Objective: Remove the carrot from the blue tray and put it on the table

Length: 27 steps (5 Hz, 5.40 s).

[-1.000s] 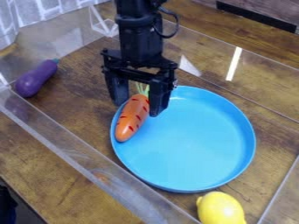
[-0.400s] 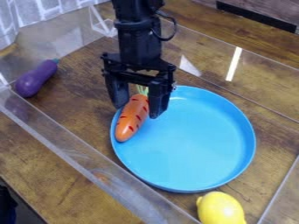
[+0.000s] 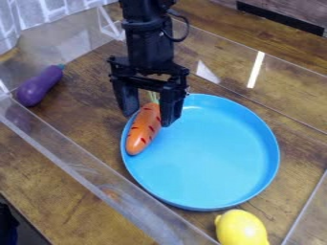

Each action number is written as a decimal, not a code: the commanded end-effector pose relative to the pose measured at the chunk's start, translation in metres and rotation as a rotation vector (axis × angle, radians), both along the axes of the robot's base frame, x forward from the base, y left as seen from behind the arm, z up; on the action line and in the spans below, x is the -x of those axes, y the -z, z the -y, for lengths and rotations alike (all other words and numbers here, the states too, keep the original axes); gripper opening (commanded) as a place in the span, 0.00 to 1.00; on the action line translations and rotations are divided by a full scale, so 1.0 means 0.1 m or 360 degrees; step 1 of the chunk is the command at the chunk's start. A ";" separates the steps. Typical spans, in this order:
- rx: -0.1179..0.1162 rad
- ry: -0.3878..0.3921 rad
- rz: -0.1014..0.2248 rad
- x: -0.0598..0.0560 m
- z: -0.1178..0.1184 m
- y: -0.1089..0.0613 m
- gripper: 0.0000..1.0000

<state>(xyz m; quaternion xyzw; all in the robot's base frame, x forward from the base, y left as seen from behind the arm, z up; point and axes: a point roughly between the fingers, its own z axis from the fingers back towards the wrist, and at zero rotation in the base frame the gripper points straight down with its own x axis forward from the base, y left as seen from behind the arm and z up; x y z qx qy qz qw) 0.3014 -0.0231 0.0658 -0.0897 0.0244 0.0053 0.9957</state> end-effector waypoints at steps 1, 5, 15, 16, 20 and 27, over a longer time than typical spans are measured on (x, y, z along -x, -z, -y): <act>0.0005 -0.0024 0.0090 -0.11 -0.06 -0.13 1.00; -0.0015 -0.0017 0.0073 -0.21 -0.10 0.06 1.00; -0.0120 -0.0003 0.0042 -0.46 -0.29 0.22 0.00; -0.0103 0.0007 0.0048 -0.45 -0.25 0.21 0.00; -0.0082 0.0064 0.0065 -0.38 -0.12 0.13 0.00; -0.0202 0.0025 0.0164 -0.31 -0.66 -0.47 0.00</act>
